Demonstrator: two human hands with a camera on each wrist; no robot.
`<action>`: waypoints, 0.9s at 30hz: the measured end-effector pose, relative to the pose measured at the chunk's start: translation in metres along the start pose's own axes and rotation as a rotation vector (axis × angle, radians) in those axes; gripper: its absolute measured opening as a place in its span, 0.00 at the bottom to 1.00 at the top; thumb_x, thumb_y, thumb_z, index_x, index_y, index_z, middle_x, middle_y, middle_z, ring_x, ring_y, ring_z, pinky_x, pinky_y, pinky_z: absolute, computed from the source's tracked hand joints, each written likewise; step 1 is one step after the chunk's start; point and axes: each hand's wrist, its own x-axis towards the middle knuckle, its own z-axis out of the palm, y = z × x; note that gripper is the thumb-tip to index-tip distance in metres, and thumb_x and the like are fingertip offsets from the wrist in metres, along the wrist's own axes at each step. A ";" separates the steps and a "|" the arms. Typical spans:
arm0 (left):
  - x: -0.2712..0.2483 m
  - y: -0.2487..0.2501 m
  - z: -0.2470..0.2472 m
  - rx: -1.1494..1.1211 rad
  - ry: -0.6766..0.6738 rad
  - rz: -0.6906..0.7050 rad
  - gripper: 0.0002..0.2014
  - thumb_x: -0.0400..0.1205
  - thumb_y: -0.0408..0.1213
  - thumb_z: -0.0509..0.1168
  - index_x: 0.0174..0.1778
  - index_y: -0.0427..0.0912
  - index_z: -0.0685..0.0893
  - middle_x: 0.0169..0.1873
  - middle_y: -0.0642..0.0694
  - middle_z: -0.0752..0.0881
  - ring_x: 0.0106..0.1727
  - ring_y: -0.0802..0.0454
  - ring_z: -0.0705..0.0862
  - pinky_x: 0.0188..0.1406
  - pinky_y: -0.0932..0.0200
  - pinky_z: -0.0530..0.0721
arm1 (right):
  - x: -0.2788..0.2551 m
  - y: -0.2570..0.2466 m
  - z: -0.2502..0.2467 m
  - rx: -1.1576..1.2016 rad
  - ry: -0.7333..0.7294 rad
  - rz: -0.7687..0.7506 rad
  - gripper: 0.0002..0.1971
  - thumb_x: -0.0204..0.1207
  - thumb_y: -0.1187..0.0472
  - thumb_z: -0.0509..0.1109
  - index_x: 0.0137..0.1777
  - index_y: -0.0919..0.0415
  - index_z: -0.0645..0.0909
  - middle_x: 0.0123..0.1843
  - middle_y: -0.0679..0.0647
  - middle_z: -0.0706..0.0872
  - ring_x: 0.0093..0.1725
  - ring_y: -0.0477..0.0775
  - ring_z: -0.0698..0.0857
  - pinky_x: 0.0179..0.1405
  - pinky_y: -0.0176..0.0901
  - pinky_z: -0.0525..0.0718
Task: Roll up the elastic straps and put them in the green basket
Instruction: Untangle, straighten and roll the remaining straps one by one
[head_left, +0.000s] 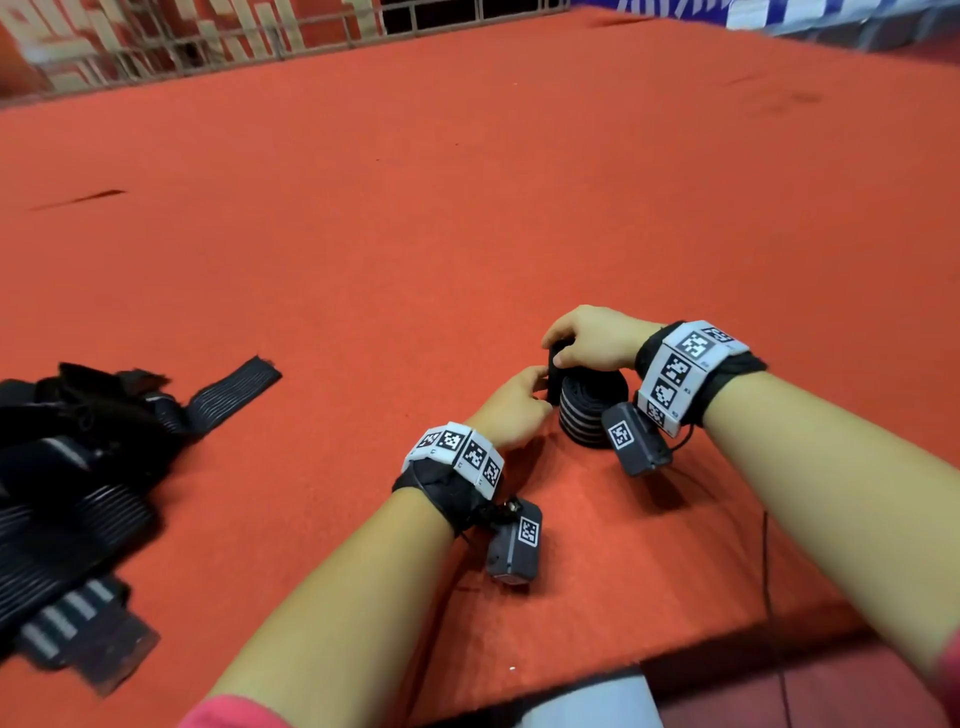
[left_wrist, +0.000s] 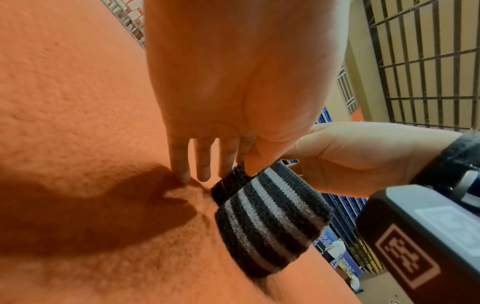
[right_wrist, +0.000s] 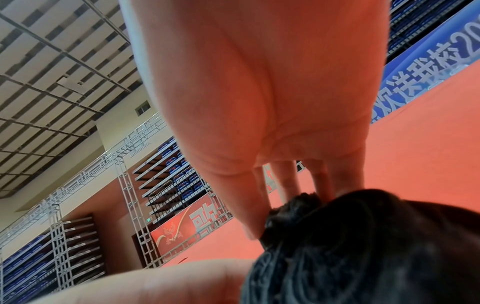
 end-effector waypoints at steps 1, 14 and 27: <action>0.000 0.000 0.000 -0.008 -0.005 0.000 0.28 0.83 0.21 0.59 0.81 0.39 0.67 0.63 0.48 0.77 0.59 0.51 0.81 0.39 0.62 0.83 | 0.000 0.000 0.000 0.002 0.001 0.007 0.18 0.79 0.60 0.72 0.69 0.56 0.83 0.67 0.54 0.86 0.65 0.55 0.83 0.63 0.44 0.79; -0.069 0.003 -0.042 0.130 0.204 0.005 0.27 0.82 0.29 0.63 0.79 0.45 0.70 0.71 0.42 0.77 0.66 0.46 0.80 0.66 0.48 0.82 | -0.054 -0.069 -0.009 0.055 0.189 -0.020 0.20 0.78 0.59 0.72 0.70 0.56 0.81 0.72 0.57 0.81 0.69 0.57 0.80 0.62 0.43 0.74; -0.253 -0.043 -0.155 0.383 0.451 -0.123 0.24 0.79 0.31 0.65 0.73 0.46 0.77 0.67 0.44 0.81 0.64 0.46 0.82 0.64 0.51 0.82 | -0.097 -0.244 0.062 0.120 0.102 -0.272 0.22 0.77 0.56 0.75 0.71 0.54 0.79 0.66 0.56 0.83 0.57 0.53 0.80 0.54 0.39 0.73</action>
